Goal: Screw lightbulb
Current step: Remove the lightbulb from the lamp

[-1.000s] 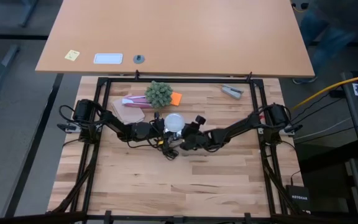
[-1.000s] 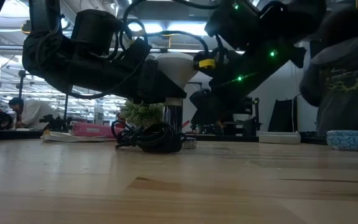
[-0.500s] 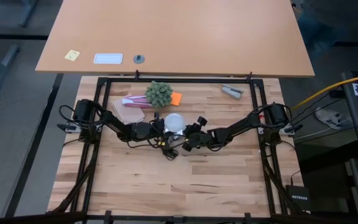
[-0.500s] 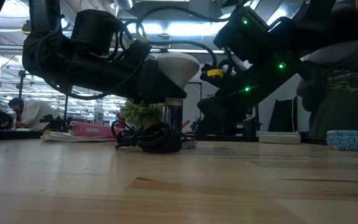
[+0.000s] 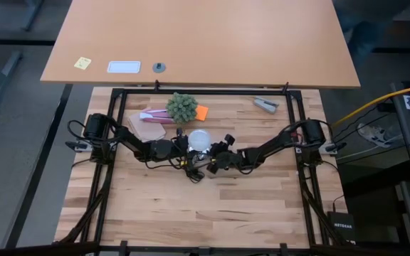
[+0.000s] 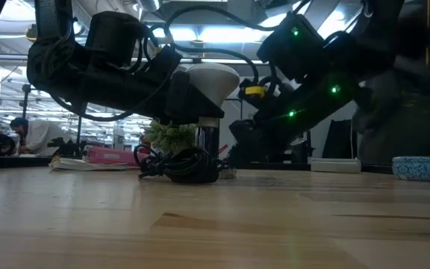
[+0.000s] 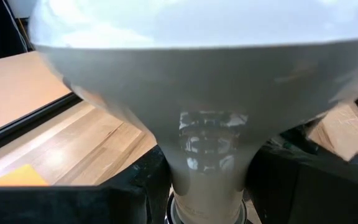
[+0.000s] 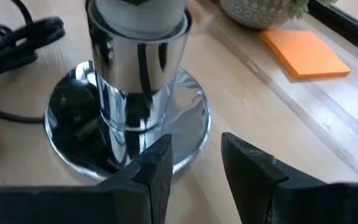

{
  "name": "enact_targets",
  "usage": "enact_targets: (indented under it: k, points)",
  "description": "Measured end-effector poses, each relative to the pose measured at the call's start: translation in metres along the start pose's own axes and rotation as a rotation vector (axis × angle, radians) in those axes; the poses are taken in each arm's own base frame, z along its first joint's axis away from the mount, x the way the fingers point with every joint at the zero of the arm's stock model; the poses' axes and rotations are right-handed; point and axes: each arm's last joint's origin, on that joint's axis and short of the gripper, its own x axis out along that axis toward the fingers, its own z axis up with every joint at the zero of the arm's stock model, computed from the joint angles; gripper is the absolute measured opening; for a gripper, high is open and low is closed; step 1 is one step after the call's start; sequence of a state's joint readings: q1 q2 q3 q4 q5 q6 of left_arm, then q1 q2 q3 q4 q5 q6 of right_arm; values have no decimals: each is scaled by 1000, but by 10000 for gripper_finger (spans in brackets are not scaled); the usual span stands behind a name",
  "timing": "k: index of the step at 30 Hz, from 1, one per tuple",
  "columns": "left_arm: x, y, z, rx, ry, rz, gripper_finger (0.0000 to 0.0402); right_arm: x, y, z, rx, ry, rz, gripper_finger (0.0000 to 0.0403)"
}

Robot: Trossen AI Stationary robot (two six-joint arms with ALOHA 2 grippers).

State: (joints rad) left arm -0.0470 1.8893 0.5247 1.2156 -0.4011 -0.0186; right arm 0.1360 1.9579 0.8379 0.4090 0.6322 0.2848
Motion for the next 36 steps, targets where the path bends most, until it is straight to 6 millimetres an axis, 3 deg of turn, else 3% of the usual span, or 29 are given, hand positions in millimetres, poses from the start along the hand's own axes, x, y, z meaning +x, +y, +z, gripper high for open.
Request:
enact_targets:
  k: [6, 16, 25, 30, 36]
  points:
    - [0, 0, 0, 0, 0, 0, 157, 7, 5, -8, 11, -13, -13, 143]
    - [0, 0, 0, 0, 0, -5, 157, -6, 21, -13, -18, -14, 46, 143]
    - [0, -1, 0, -1, 0, -10, 157, -21, 40, -19, 156, -3, 134, 143]
    - [0, 0, 0, 0, 0, 3, 157, -21, 41, -17, 202, -10, 174, 143]
    - [0, 0, 0, 0, 0, 7, 157, -36, 33, 2, 63, -78, 100, 143]
